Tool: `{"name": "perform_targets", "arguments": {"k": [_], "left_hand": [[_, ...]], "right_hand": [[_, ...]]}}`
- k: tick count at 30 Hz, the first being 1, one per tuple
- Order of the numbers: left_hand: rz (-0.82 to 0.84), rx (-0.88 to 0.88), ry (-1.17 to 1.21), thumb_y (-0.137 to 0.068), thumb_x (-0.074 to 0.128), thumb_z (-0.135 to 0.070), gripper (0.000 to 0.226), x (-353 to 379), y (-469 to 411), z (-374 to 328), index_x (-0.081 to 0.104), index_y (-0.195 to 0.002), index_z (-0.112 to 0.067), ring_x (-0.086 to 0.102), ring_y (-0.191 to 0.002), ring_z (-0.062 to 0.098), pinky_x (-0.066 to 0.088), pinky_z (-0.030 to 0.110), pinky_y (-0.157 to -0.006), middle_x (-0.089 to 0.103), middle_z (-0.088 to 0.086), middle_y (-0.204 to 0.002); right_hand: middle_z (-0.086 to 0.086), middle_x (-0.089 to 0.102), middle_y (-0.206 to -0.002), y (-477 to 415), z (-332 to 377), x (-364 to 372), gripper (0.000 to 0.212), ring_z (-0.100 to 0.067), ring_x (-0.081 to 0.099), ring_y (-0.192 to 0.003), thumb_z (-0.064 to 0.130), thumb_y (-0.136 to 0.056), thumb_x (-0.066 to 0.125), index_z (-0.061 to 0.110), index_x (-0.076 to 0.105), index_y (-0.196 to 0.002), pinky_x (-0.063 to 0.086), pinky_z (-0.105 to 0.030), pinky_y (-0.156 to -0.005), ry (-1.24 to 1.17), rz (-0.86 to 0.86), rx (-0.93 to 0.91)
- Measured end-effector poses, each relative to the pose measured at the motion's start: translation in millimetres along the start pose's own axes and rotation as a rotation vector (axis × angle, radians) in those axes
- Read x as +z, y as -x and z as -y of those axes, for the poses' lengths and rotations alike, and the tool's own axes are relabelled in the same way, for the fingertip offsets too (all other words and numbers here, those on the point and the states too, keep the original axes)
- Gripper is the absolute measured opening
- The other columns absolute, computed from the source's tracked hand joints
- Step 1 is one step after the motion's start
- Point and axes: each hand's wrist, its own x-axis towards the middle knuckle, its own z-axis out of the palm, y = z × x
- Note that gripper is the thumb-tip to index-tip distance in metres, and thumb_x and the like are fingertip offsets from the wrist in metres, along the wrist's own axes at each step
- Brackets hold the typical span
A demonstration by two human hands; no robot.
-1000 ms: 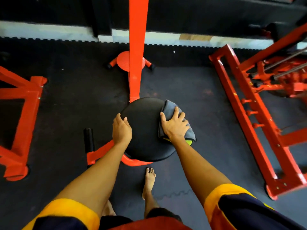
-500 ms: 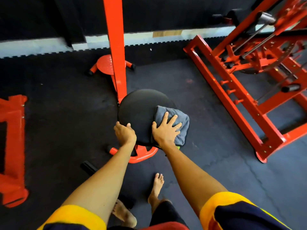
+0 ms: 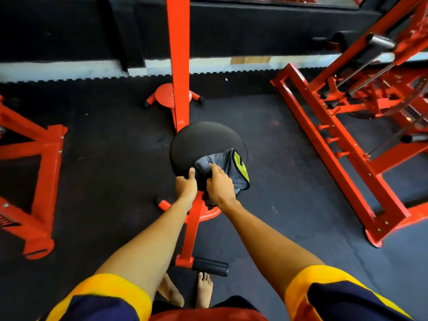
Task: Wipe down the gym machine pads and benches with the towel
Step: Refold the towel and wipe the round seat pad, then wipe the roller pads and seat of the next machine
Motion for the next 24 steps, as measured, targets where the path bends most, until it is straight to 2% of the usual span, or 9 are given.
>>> {"name": "perform_targets", "arguments": {"k": [3, 6, 8, 10, 14, 17, 19, 21, 24], "left_hand": [[0.099, -0.018, 0.117, -0.107, 0.028, -0.057, 0.065, -6.3, 11.0, 0.7, 0.068, -0.106, -0.005, 0.066, -0.11, 0.036, 0.05, 0.044, -0.1, 0.07, 0.021, -0.122], [0.149, 0.008, 0.157, -0.108, 0.021, -0.056, 0.071, -23.3, 32.9, -7.5, 0.069, -0.123, -0.006, 0.06, -0.12, 0.028, 0.042, 0.035, -0.1, 0.067, 0.012, -0.13], [0.149, 0.03, 0.129, -0.108, 0.024, -0.057, 0.069, -39.8, 43.9, -9.6, 0.061, -0.138, -0.007, 0.054, -0.132, 0.029, 0.04, 0.035, -0.105, 0.059, 0.013, -0.142], [0.129, 0.071, 0.069, -0.107, 0.028, -0.058, 0.065, -61.8, 56.2, -11.4, 0.054, -0.146, -0.013, 0.049, -0.138, 0.028, 0.038, 0.035, -0.108, 0.054, 0.012, -0.148], [0.169, 0.2, 0.065, -0.103, 0.043, -0.059, 0.057, -105.4, 67.7, -9.1, 0.058, -0.142, -0.021, 0.052, -0.131, 0.015, 0.037, 0.027, -0.103, 0.06, -0.002, -0.135], [0.267, 0.256, 0.04, -0.092, 0.071, -0.048, 0.05, -141.7, 66.6, -0.7, 0.061, -0.133, -0.022, 0.061, -0.121, 0.015, 0.047, 0.029, -0.102, 0.066, 0.0, -0.13], [0.253, 0.305, -0.07, -0.087, 0.08, -0.031, 0.053, -166.2, 62.4, 5.6, 0.058, -0.134, -0.017, 0.061, -0.117, 0.014, 0.05, 0.032, -0.1, 0.066, 0.0, -0.126], [0.189, 0.335, -0.197, -0.089, 0.075, -0.01, 0.047, -187.3, 54.4, 8.5, 0.058, -0.132, -0.014, 0.06, -0.117, 0.02, 0.05, 0.036, -0.096, 0.065, 0.003, -0.123], [0.103, 0.345, -0.292, -0.09, 0.061, 0.001, 0.037, -233.9, 36.7, 15.1, 0.063, -0.121, -0.017, 0.063, -0.116, 0.029, 0.051, 0.044, -0.096, 0.069, 0.009, -0.117]], "right_hand": [[-0.013, 0.067, -0.133, 16.4, 5.5, 0.2, 0.048, -0.036, 0.06, -0.122, 0.009, -0.092, 0.048, 0.016, 0.057, -0.139, 0.047, -0.042, -0.096, -0.221, -0.024, -0.011], [-0.012, 0.072, -0.118, 27.7, 15.5, 3.4, 0.038, -0.031, 0.064, -0.111, 0.009, -0.092, 0.054, 0.012, 0.062, -0.129, 0.044, -0.032, -0.087, -0.339, 0.052, -0.045], [-0.009, 0.072, -0.117, 28.4, 23.0, 10.5, 0.04, -0.03, 0.066, -0.109, 0.025, -0.089, 0.057, 0.016, 0.062, -0.127, 0.05, -0.04, -0.095, -0.384, 0.107, -0.042], [-0.006, 0.071, -0.121, 24.9, 28.9, 21.9, 0.053, -0.026, 0.066, -0.112, 0.039, -0.081, 0.05, 0.018, 0.061, -0.129, 0.05, -0.049, -0.101, -0.469, 0.155, -0.047], [-0.014, 0.07, -0.128, 29.5, 52.4, 22.8, 0.059, -0.029, 0.065, -0.12, 0.016, -0.082, 0.037, 0.012, 0.063, -0.135, 0.049, -0.046, -0.108, -0.695, 0.281, -0.101], [-0.033, 0.069, -0.109, 29.2, 73.2, 29.5, 0.055, -0.05, 0.067, -0.093, 0.004, -0.086, 0.038, 0.021, 0.066, -0.131, 0.057, -0.056, -0.082, -0.769, 0.347, -0.127], [-0.022, 0.069, -0.107, 33.4, 90.1, 33.3, 0.047, -0.028, 0.068, -0.086, -0.005, -0.092, 0.039, 0.014, 0.063, -0.127, 0.056, -0.038, -0.072, -0.78, 0.353, -0.141], [-0.003, 0.064, -0.106, 32.5, 103.0, 38.7, 0.038, -0.01, 0.061, -0.088, -0.009, -0.097, 0.04, 0.01, 0.056, -0.127, 0.05, -0.023, -0.071, -0.722, 0.344, -0.209], [-0.003, 0.058, -0.112, 23.5, 136.1, 54.2, 0.049, -0.011, 0.058, -0.093, -0.014, -0.088, 0.047, 0.012, 0.049, -0.13, 0.049, -0.029, -0.079, -0.526, 0.355, -0.355]]}}
